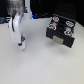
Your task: Open the kcup holder, insert the kcup into the holder, and close the kcup holder
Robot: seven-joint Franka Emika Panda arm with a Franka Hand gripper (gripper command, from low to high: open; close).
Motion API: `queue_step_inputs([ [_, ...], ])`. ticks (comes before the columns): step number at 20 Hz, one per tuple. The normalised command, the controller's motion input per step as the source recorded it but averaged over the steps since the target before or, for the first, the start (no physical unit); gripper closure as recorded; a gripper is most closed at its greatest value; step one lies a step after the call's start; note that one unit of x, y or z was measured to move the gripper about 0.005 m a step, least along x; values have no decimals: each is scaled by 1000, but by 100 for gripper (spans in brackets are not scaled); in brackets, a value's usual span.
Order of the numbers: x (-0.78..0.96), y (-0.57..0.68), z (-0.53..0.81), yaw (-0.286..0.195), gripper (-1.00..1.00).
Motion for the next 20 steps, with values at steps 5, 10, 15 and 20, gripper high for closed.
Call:
queue_step_inputs([
  [5, 421, 559, 682, 9, 100],
  [10, 479, 643, 678, 21, 100],
  [15, 490, 630, 774, 21, 100],
  [20, 501, 616, 852, 15, 100],
])
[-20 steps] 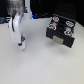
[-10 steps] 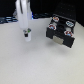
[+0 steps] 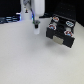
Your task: Open the kcup holder, insert the kcup into the holder, and close the kcup holder
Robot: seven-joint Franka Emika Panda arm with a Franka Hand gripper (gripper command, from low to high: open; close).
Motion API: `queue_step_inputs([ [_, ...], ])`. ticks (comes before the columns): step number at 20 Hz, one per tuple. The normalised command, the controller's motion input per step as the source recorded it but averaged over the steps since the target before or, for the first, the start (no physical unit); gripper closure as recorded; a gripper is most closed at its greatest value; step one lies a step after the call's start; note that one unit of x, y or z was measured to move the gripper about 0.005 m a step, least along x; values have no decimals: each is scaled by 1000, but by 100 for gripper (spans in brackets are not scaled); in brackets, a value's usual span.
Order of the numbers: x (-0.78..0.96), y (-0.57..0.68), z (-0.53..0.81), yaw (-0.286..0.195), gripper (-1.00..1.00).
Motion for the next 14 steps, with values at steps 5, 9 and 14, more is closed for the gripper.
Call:
queue_step_inputs([
  [5, 491, 629, 757, 12, 100],
  [9, 481, 658, 629, 7, 100],
  [14, 451, 689, 515, 0, 100],
])
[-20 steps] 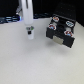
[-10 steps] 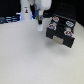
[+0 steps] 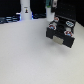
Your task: Open the kcup holder, insert the kcup into the holder, and close the kcup holder
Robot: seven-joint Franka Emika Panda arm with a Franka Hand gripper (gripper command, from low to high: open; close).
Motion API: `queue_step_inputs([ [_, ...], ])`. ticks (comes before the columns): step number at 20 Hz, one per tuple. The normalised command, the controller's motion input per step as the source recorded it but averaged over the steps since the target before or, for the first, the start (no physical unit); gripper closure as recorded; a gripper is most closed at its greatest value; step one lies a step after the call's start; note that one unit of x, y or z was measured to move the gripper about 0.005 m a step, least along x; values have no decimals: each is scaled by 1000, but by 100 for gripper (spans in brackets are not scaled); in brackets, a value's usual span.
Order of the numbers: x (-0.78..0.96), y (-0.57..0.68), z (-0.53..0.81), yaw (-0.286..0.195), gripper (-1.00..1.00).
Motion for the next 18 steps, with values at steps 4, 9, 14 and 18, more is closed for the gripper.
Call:
queue_step_inputs([
  [4, 378, 718, 369, 0, 100],
  [9, 231, 684, 146, 12, 100],
  [14, 69, 625, 0, 50, 100],
  [18, 1, 561, 0, 76, 100],
])
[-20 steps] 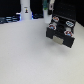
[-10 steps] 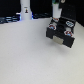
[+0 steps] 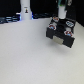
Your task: Open the kcup holder, insert the kcup into the holder, and close the kcup holder
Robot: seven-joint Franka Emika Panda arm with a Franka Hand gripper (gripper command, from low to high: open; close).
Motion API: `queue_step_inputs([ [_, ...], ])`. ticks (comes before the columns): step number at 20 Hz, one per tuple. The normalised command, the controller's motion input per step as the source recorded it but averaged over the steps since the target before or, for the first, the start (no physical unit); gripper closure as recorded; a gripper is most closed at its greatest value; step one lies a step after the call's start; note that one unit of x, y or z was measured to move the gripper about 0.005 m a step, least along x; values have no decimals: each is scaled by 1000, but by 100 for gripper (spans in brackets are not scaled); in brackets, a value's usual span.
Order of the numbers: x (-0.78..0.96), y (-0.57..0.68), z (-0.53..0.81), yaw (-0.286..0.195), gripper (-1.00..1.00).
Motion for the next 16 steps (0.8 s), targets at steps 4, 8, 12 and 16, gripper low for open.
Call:
queue_step_inputs([
  [4, 11, 470, 0, 89, 100],
  [8, 112, 213, -70, 84, 100],
  [12, 126, 75, -221, 65, 100],
  [16, 65, 29, -286, 32, 100],
])
